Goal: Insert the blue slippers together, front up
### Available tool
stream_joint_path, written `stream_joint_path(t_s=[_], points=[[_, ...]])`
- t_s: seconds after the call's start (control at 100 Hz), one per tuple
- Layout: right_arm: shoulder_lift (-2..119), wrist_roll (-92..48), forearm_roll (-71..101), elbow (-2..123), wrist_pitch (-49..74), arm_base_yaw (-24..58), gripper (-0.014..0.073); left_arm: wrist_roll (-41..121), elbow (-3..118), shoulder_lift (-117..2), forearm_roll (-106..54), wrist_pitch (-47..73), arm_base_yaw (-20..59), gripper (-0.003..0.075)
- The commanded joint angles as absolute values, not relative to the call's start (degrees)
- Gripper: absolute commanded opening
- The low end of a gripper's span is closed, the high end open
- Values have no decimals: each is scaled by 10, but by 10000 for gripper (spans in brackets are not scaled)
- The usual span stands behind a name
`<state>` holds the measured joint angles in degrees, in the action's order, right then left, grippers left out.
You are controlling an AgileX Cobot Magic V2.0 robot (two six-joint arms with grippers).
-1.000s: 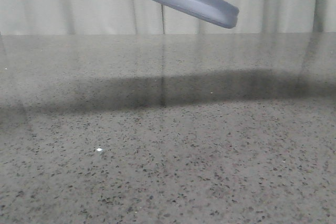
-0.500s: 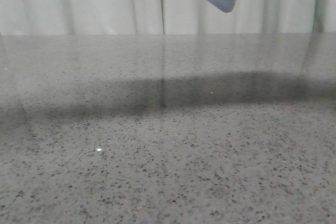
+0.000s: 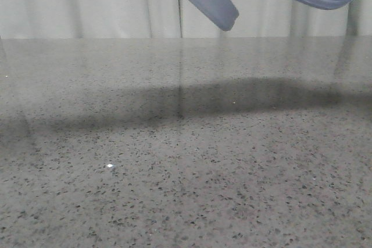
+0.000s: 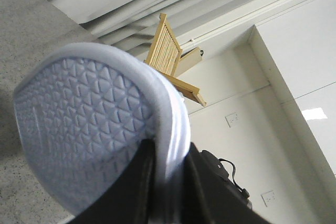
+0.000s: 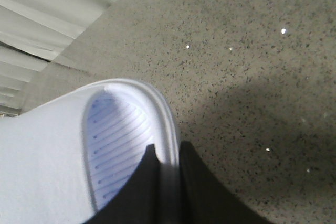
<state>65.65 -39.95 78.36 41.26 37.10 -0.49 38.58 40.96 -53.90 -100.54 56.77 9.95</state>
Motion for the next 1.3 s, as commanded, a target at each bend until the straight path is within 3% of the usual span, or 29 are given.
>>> stream_joint_path(t_s=[0.0, 0.87, 1.29], points=[[665, -416, 828, 428, 396, -5, -107, 371, 431, -534, -1066, 630, 104, 29], [702, -522, 949, 428, 581, -4, -107, 371, 431, -534, -1066, 630, 104, 29], [702, -596, 1012, 428, 612, 40, -107, 371, 431, -534, -1066, 632, 104, 29]])
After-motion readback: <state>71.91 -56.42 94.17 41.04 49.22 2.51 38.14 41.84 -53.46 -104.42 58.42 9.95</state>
